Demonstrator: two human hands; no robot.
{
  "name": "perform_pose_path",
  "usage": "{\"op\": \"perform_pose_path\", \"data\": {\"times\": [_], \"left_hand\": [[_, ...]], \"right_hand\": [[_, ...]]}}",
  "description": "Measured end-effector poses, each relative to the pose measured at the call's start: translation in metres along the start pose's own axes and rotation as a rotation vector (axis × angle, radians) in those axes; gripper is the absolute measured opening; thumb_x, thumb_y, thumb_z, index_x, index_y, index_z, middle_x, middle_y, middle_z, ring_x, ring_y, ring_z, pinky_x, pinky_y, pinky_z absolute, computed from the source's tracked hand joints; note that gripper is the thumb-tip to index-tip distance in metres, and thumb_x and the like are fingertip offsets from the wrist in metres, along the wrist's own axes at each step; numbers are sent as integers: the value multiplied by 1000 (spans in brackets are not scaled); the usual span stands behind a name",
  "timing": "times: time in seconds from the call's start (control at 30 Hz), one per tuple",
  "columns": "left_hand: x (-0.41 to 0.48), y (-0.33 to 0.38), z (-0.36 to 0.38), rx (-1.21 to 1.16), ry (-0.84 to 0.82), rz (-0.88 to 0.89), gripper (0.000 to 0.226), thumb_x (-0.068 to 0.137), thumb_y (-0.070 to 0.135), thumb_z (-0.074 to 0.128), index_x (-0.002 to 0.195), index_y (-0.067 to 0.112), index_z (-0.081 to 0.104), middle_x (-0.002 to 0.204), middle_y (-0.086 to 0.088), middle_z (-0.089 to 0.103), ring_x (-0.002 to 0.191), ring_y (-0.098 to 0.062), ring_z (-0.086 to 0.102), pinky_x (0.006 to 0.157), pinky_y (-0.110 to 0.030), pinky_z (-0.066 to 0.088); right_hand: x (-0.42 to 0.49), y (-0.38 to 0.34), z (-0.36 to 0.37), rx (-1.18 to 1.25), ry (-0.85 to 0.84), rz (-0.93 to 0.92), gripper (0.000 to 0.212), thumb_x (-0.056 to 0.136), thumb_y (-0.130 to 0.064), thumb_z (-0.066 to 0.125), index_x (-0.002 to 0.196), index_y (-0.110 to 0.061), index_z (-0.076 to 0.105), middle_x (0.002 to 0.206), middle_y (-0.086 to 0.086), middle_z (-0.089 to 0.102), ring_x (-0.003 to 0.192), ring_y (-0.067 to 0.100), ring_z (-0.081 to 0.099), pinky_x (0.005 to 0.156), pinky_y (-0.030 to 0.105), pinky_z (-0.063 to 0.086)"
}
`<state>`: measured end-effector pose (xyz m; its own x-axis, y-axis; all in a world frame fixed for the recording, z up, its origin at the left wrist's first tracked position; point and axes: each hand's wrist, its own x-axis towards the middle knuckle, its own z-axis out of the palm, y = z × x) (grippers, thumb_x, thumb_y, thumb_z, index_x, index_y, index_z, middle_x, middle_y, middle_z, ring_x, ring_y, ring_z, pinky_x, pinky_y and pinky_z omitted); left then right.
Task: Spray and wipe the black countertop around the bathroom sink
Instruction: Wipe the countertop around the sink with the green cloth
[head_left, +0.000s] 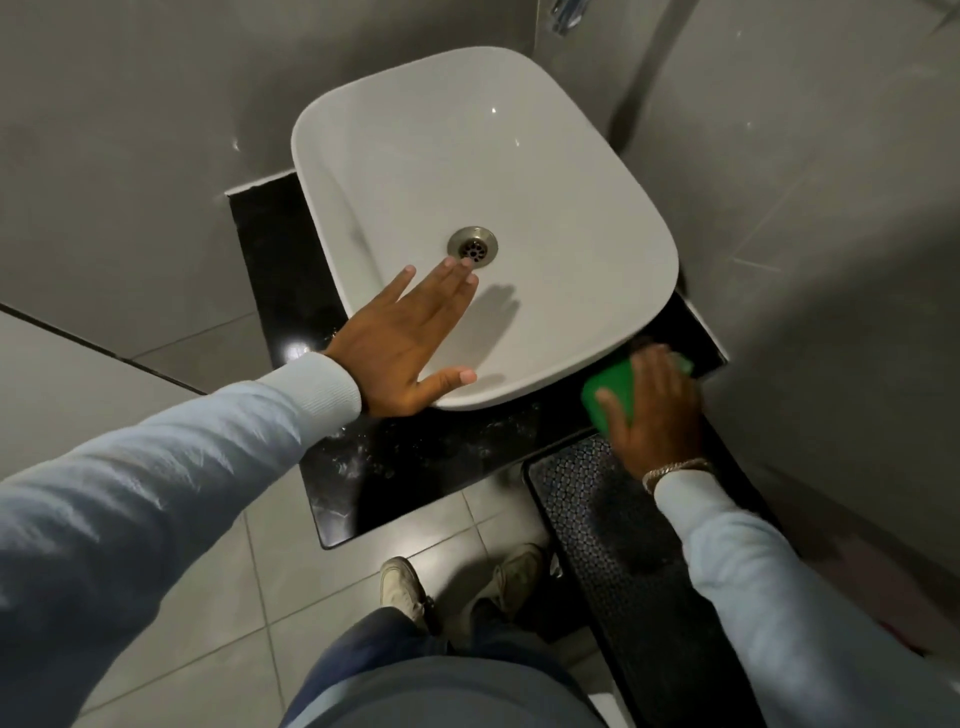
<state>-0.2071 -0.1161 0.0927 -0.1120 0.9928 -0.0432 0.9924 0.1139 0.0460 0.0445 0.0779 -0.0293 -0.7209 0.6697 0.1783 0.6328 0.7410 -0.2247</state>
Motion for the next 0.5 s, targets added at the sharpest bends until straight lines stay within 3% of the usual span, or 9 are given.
{"op": "perform_pose_path", "data": {"times": [0.13, 0.17, 0.2, 0.3, 0.4, 0.43, 0.5], "left_hand": [[3, 3, 2, -30, -3, 8, 88, 88, 68, 14, 151, 8, 0, 162, -13, 2, 150, -24, -3, 122, -49, 9], [-1, -26, 0, -20, -26, 162, 89, 88, 68, 14, 151, 8, -1, 163, -13, 0, 150, -23, -4, 123, -48, 7], [-2, -36, 0, 22, -49, 224, 89, 87, 68, 13, 151, 8, -2, 163, -12, -1, 150, -23, -5, 123, -47, 5], [6, -64, -9, 84, -57, 233, 90, 86, 68, 10, 151, 6, -1, 162, -14, -2, 150, -26, -6, 122, -49, 2], [9, -88, -15, 130, -86, 156, 93, 83, 69, 1, 151, 5, 1, 162, -15, -1, 150, -28, -4, 122, -50, 3], [9, -91, -16, 130, -95, 147, 93, 83, 69, 1, 151, 5, 0, 162, -15, -1, 150, -27, -3, 122, -50, 3], [13, -93, -16, 121, -95, 149, 93, 82, 69, 1, 151, 6, -1, 162, -14, -2, 150, -26, -3, 122, -51, 3]], "right_hand": [[12, -39, -1, 122, 84, 445, 70, 90, -44, 41, 143, 1, 36, 152, 21, 38, 141, 38, 33, 114, 52, 28], [-8, -90, 8, 91, 159, 596, 68, 90, -42, 42, 143, 2, 36, 153, 21, 37, 141, 38, 32, 115, 52, 28], [-18, -119, 13, 86, 176, 611, 67, 91, -42, 42, 141, 3, 38, 152, 21, 37, 142, 38, 32, 115, 53, 28], [-61, -158, 28, 43, 39, 323, 67, 94, -51, 38, 135, 1, 45, 148, 22, 43, 141, 37, 33, 115, 51, 27], [-58, -115, 23, 28, -60, -21, 73, 92, -58, 36, 136, -1, 45, 143, 23, 49, 135, 38, 42, 111, 49, 32], [-51, -99, 18, 8, -44, -47, 74, 92, -58, 37, 135, 1, 46, 140, 26, 51, 131, 41, 46, 109, 49, 35], [-35, -84, 10, 2, 2, 115, 74, 93, -56, 39, 133, 6, 47, 137, 30, 51, 127, 45, 49, 107, 49, 37]]}}
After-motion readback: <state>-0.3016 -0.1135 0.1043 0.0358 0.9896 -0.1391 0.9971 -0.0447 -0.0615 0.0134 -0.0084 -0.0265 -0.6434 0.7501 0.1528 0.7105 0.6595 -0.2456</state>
